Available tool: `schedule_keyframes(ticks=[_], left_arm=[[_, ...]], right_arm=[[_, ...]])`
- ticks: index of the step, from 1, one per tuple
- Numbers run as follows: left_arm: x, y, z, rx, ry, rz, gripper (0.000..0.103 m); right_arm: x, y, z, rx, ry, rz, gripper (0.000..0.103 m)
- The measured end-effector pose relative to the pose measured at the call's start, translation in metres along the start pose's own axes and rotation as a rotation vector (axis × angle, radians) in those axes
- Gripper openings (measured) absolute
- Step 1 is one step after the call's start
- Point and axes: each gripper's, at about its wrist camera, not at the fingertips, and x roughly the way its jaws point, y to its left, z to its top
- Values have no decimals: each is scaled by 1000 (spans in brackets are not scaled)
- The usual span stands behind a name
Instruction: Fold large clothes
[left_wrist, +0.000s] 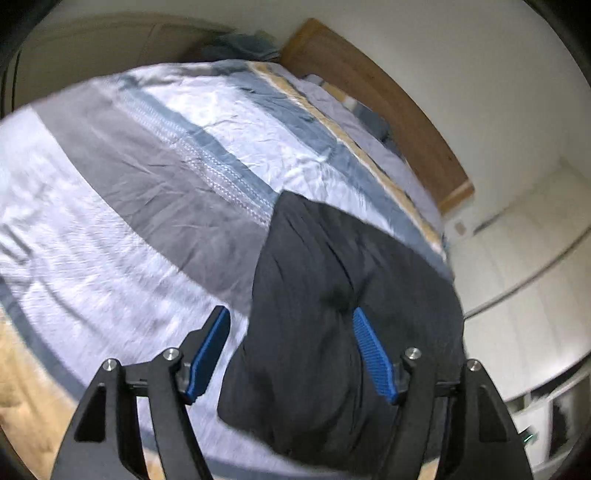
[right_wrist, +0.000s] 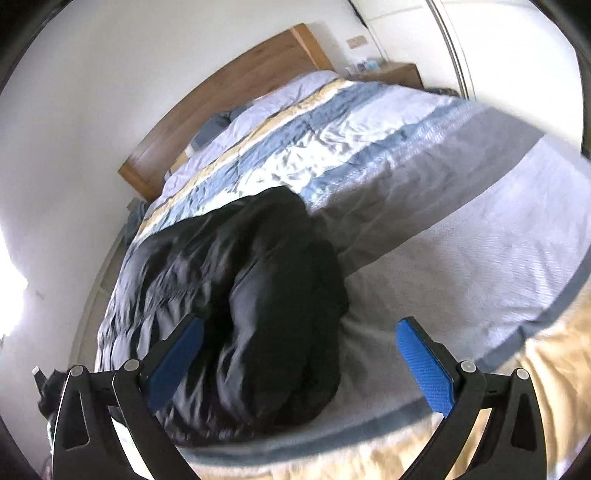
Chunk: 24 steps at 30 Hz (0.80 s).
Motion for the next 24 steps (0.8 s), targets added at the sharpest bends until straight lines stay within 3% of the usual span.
schedule_keyframes(ticks=[5,11,18,24], left_arm=[[-37,-24,-39,96,-13,52,68],[-70,-50,-83,201,-28,101,68],[-63,-84,-122,316,-44,157,68],[-37,-114,-133,409,-104,180,68]], right_arm=[[-34,31,-28,-91,-6,-22,103],[-48,63,-63,-156,-3,-8,103],[-33,106,-103,-248,22,-3,103],[-14,153,-118,-392,-8,-18,103]])
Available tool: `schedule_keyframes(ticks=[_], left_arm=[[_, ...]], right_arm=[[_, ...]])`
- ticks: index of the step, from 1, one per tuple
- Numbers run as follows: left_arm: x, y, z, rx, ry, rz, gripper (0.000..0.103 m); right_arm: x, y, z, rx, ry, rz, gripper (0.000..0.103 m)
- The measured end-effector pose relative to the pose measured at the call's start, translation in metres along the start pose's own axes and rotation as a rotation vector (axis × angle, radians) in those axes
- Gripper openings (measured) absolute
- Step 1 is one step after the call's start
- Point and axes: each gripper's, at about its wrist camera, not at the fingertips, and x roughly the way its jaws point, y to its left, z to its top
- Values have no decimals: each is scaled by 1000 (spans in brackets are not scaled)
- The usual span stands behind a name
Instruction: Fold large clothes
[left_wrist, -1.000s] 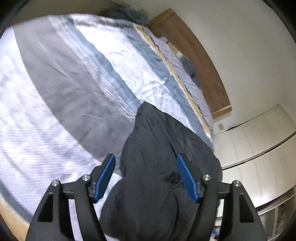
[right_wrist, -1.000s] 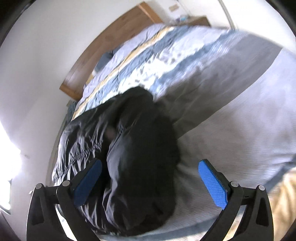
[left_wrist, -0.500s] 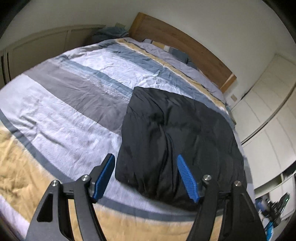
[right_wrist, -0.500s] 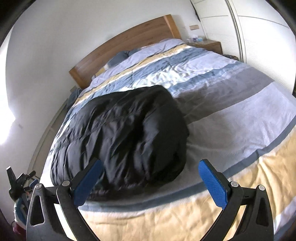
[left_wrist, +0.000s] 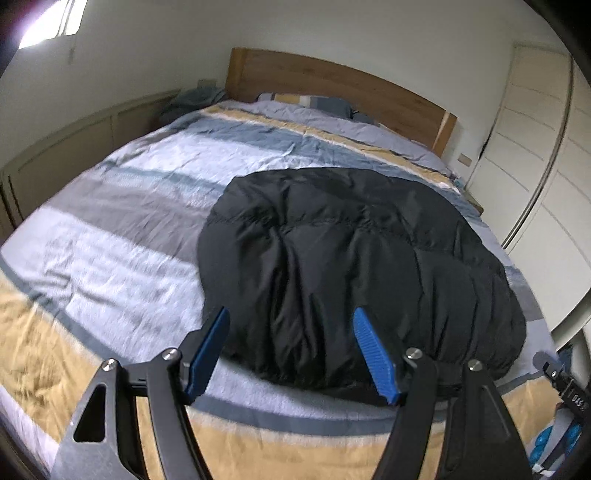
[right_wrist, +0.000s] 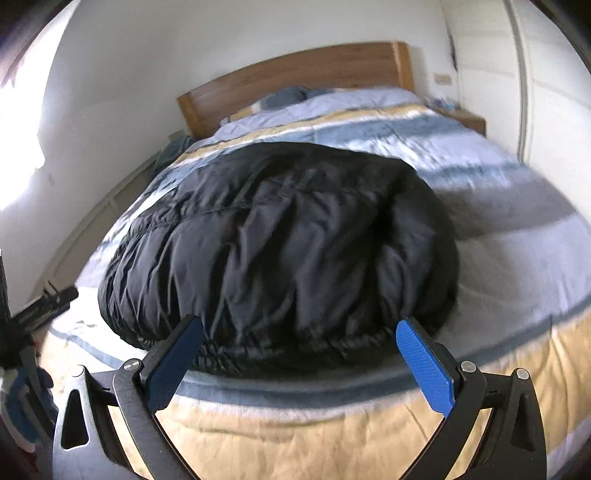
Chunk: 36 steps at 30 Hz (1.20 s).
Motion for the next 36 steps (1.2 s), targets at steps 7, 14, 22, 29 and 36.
schedule_keyframes(ticks=[7,14,22,29,36], left_arm=[[44,-45,14,117,-49,-38,68],[103,-70,19,170,-13,-59,68],[127,-68,20,172,-11,-65,68],[130,-57,22,169,0,-47,68],[112,-43,41,121,-23,-62,68]], right_arm=[[39,51,26,-156,-77,-1,102],[96,53,39,-208,-54,-20,102],[110,-14,34,-109,-36,-93,102],[98,-65,37,-61,-27,-191,102],[75,-54,52,-50,-68,-180,103]])
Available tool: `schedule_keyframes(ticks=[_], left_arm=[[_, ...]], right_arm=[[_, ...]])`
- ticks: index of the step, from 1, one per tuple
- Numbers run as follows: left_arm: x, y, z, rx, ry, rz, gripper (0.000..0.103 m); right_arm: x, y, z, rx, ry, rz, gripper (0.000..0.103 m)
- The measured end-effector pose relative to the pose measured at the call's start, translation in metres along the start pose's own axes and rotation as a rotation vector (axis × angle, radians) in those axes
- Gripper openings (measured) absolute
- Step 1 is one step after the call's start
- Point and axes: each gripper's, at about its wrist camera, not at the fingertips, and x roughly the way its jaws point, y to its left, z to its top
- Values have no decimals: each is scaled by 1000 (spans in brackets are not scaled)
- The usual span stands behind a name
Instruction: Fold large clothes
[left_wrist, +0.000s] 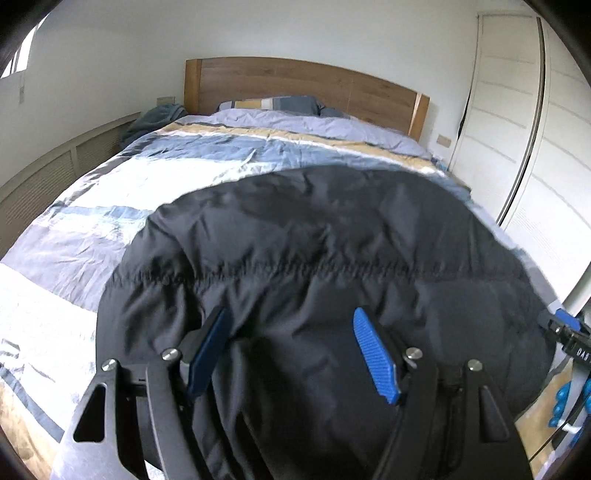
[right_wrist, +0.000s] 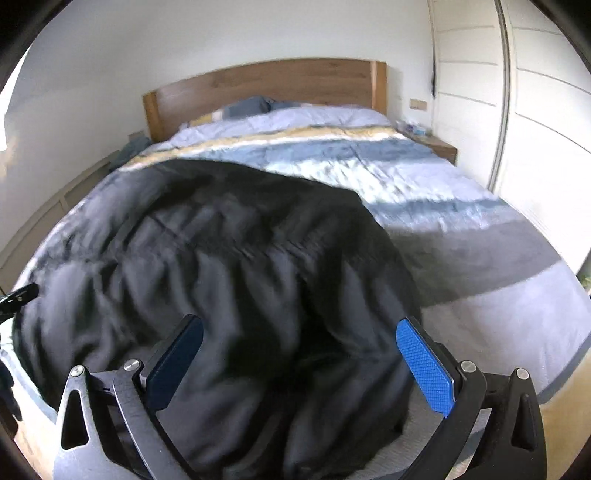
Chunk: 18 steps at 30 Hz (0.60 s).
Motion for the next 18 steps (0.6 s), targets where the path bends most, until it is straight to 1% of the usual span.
schedule_keyframes(ticks=[3,6,9,11,15,18], left_arm=[[2,-4,14,10,-5,-24,68],[15,-13,28,42,8,-32,68],[35,-17,43,36,44,-66,68],[51,-17,51,20,66,-73,68],[85,-18,64,14,114,-82,68],[112,-21,78,17,143,-79,68]], right_arm=[[-4,29,15,-37,-30,64,103],[0,65,28,-93,-53,113,103],[13,95,40,-127,-50,157,103],[30,115,48,-149,-24,174,103],[67,140,60,-176,33,202,103],[92,151,71,-195,50,182,103]])
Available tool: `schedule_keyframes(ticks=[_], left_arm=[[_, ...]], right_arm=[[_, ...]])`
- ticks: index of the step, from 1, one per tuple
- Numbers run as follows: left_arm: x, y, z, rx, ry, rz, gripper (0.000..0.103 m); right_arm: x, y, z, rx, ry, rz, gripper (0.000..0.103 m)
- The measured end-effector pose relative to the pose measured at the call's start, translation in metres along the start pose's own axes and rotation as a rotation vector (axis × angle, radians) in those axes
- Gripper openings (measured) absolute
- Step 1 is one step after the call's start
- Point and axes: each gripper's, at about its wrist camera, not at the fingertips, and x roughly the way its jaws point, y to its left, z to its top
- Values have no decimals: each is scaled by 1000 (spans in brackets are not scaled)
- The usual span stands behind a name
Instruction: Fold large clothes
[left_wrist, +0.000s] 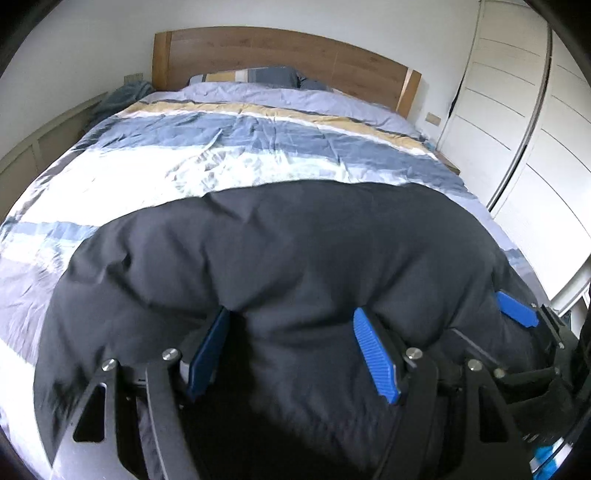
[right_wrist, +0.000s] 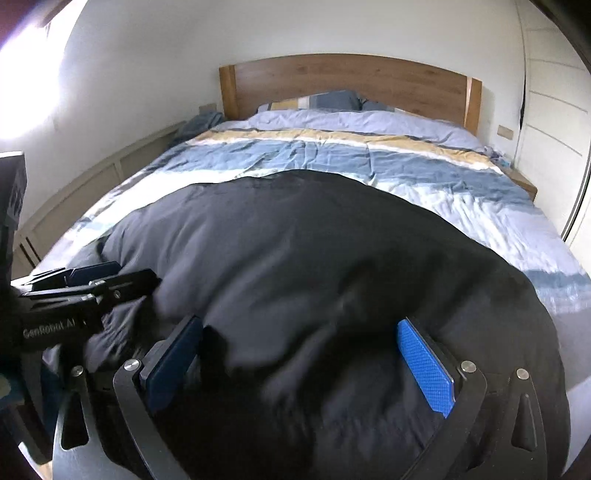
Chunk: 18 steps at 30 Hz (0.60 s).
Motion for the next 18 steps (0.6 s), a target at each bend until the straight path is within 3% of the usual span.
schedule_keyframes(ticks=[9,14,18], left_arm=[[61,12,41,-52,44,26,68],[68,36,45,-117,45,24,68],[65,64,44,-190,58,64,68]], right_arm=[[57,-19,37,56,36,-54,103],[61,-51,37,135,40,-37,103],[51,-85,30,162,50,-71,103]])
